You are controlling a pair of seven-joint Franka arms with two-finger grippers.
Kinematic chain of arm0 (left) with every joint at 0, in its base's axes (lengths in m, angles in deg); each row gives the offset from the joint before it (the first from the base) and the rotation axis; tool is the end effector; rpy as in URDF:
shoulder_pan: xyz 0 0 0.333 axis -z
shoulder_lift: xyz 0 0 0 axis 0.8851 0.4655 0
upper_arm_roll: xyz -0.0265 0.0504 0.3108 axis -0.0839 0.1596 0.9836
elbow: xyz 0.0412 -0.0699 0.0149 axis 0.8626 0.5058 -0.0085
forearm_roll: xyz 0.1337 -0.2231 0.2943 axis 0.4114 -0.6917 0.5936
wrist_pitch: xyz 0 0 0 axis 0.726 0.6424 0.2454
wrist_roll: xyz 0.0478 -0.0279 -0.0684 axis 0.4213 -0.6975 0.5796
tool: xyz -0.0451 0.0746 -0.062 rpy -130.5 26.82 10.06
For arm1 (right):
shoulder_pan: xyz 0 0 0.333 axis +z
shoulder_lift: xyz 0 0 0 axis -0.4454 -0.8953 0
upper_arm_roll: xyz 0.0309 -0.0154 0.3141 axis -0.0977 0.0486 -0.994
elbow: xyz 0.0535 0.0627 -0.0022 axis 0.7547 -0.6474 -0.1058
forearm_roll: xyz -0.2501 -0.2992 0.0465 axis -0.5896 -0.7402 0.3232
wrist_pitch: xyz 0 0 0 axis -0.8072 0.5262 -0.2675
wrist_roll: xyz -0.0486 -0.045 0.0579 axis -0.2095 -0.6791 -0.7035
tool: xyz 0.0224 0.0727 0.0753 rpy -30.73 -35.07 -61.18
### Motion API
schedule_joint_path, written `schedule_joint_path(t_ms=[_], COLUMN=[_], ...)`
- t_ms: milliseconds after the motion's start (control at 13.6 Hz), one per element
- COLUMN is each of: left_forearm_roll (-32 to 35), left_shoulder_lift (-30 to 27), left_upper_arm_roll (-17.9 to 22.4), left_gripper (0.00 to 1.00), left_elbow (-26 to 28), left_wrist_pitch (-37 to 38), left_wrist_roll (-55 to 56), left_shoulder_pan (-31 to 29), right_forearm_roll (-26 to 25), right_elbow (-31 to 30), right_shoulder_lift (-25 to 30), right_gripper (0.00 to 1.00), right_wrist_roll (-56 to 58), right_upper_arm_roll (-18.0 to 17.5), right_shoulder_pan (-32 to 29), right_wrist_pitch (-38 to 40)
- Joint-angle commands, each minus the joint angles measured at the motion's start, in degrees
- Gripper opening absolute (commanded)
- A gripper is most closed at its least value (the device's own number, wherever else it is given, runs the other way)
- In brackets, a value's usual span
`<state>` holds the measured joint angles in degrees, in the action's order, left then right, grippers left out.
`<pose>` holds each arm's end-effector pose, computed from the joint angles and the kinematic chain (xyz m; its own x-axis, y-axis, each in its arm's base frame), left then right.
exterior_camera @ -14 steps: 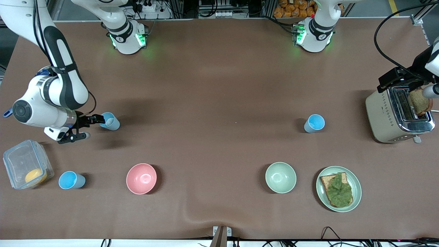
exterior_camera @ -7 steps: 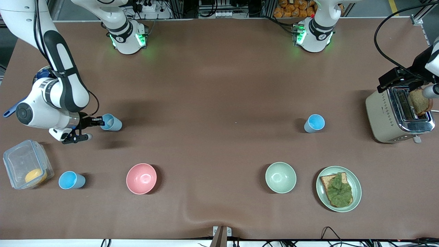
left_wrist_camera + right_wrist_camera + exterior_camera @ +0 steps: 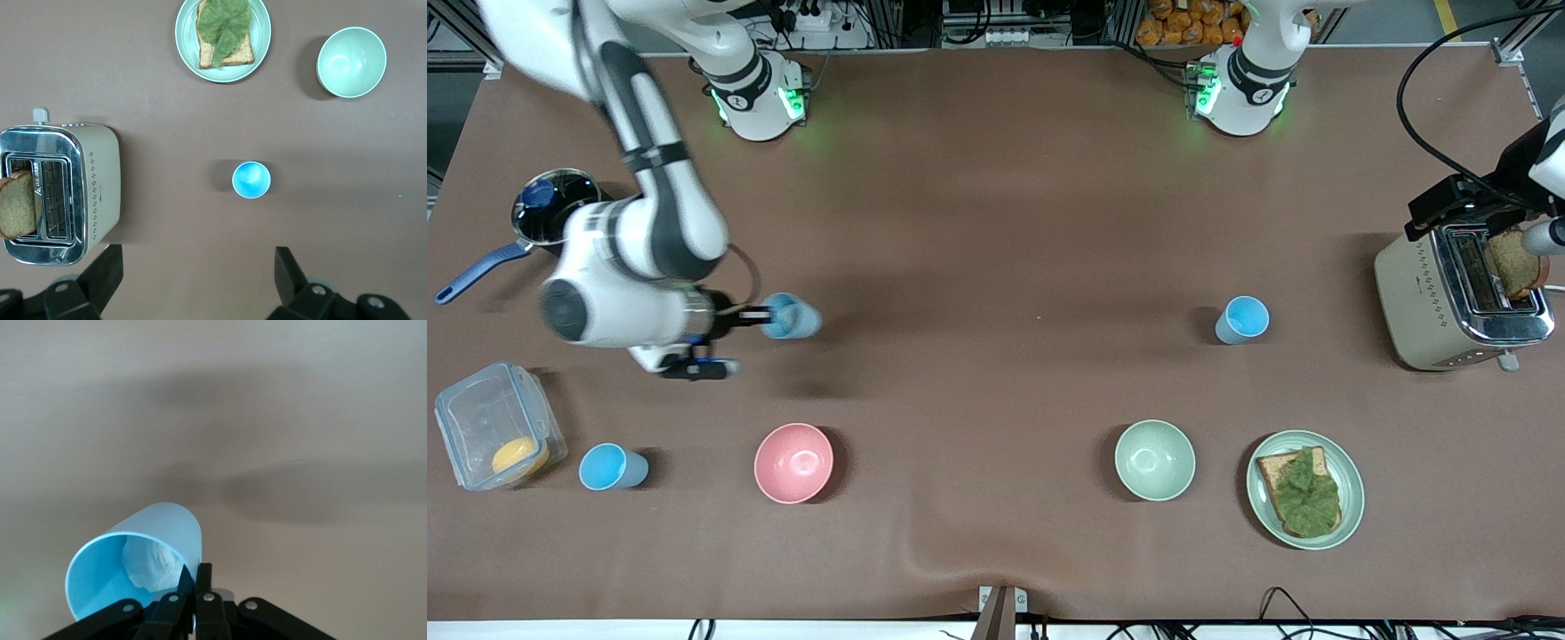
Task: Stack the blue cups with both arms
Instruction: 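Carry the blue cup to the table middle and set it down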
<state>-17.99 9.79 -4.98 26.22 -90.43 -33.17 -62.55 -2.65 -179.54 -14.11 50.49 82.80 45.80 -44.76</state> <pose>0.5499 -0.0186 0.6278 0.9979 0.0643 -0.0027 0.0643 -0.9979 -0.0071 0.5800 0.1557 0.3097 0.9473 -0.0528 -0.3160 -0.1192 -0.9735 -0.1949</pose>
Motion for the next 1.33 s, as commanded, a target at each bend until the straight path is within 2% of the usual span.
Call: schedule_joint_path(t_ms=[0, 147, 295, 516, 663, 737, 811, 885, 1032, 1253], left_forearm_roll=[0.42, 0.42, 0.42, 0.42, 0.42, 0.42, 0.42, 0.42, 0.42, 0.42], left_shoulder_lift=[-0.02, -0.02, -0.02, -0.02, -0.02, -0.02, -0.02, -0.02, -0.02, -0.02], left_upper_arm_roll=[-0.34, -0.34, -0.34, -0.34, -0.34, -0.34, -0.34, -0.34, -0.34, -0.34], left_gripper=[1.0, 1.0, 1.0, 1.0, 1.0, 1.0, 1.0, 1.0, 1.0, 1.0], left_elbow=[-0.45, -0.45, -0.36, -0.45, -0.45, -0.45, -0.45, -0.45, -0.45, -0.45], left_wrist_pitch=[0.8, 0.8, 0.8, 0.8, 0.8, 0.8, 0.8, 0.8, 0.8, 0.8], left_wrist_roll=[0.38, 0.38, 0.38, 0.38, 0.38, 0.38, 0.38, 0.38, 0.38, 0.38], left_shoulder_pan=[-0.41, -0.41, -0.41, -0.41, -0.41, -0.41, -0.41, -0.41, -0.41, -0.32], right_forearm_roll=[1.61, 1.69, 1.95, 5.02, 5.21, 5.21, 5.04, 5.03, 5.04, 4.33], right_elbow=[2.99, 3.61, 4.14, 9.23, 11.69, 12.92, 13.72, 14.07, 16.09, 24.59], right_shoulder_lift=[-1.15, -3.34, -6.24, -10.81, -13.8, -15.55, -16.62, -16.63, -15.75, -15.57], right_gripper=[0.0, 0.0, 0.0, 0.0, 0.0, 0.28, 0.88, 1.0, 1.0, 1.0], right_wrist_roll=[-16.08, -23.32, -28.61, -32.05, -32.41, -32.5, -32.5, -32.41, -32.06, -31.97], right_upper_arm_roll=[0.75, 0.75, 0.75, 0.75, 0.75, 0.75, 0.75, 0.84, 1.19, 1.19], right_shoulder_pan=[10.94, 17.45, 20.98, 24.76, 26.0, 26.18, 27.13, 27.32, 26.18, 21.89], right_wrist_pitch=[-2.98, -8.16, -13.61, -14.6, -15.3, -15.65, -15.74, -15.48, -12.16, 0.38])
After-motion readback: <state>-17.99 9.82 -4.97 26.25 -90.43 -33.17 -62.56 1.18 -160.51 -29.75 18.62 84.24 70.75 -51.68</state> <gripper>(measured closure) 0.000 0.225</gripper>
